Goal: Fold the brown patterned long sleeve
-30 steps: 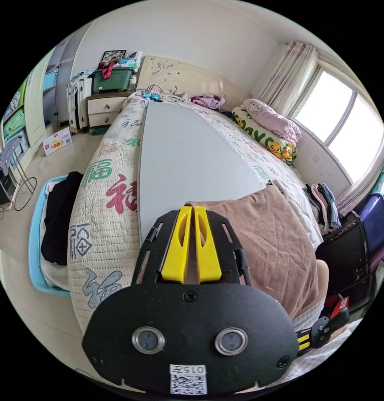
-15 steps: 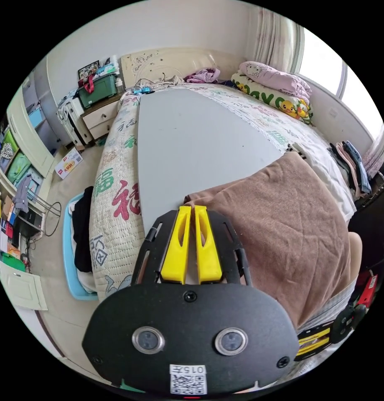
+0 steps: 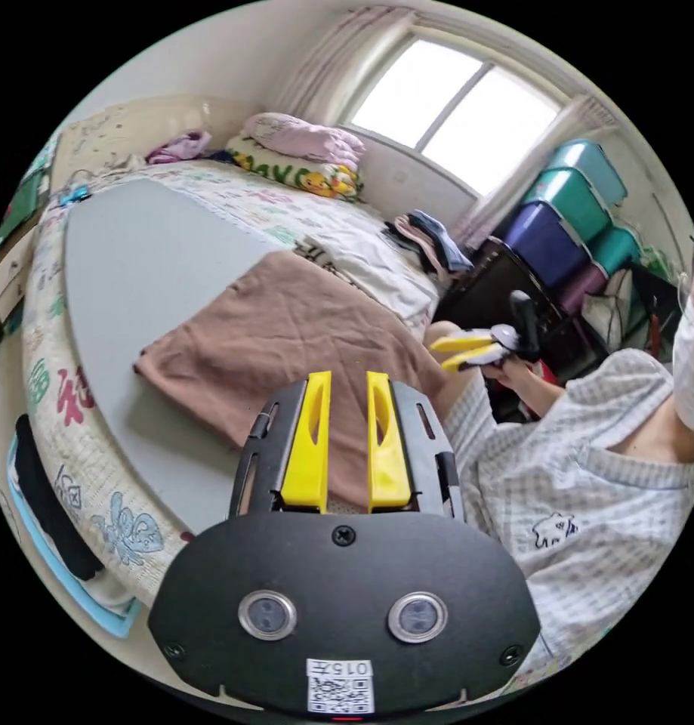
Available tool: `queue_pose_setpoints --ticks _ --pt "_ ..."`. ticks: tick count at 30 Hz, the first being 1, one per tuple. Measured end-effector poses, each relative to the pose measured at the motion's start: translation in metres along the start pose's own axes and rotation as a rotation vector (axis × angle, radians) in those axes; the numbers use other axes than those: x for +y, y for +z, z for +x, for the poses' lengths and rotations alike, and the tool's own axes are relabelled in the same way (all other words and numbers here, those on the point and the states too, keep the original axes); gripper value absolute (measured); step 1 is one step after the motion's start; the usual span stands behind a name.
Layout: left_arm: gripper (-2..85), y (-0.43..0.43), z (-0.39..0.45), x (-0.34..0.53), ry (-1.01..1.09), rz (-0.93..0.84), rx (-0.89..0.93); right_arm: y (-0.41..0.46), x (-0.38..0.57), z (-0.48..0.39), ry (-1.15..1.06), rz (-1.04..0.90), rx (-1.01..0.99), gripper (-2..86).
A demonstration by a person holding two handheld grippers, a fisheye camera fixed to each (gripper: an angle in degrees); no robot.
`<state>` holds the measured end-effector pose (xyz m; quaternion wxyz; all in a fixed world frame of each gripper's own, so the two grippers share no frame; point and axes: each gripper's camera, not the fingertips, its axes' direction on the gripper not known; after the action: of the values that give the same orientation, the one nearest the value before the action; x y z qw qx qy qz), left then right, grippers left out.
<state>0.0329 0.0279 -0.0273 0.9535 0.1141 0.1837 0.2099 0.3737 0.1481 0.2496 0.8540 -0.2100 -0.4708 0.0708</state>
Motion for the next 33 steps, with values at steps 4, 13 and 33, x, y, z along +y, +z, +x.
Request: queue_pose_setpoints --ticks 4,13,33 --pt "6.9 0.053 0.004 0.015 0.008 -0.189 0.015 0.003 -0.011 -0.015 -0.024 -0.074 -0.078 7.8" --pt "0.7 0.065 -0.018 0.013 -0.017 -0.293 -0.070 -0.017 -0.019 -0.064 -0.074 -0.197 0.032 5.1" --pt "1.1 -0.078 -0.213 0.065 -0.600 0.445 -0.314 -0.096 -0.205 -0.135 -0.050 0.044 -0.043 16.9"
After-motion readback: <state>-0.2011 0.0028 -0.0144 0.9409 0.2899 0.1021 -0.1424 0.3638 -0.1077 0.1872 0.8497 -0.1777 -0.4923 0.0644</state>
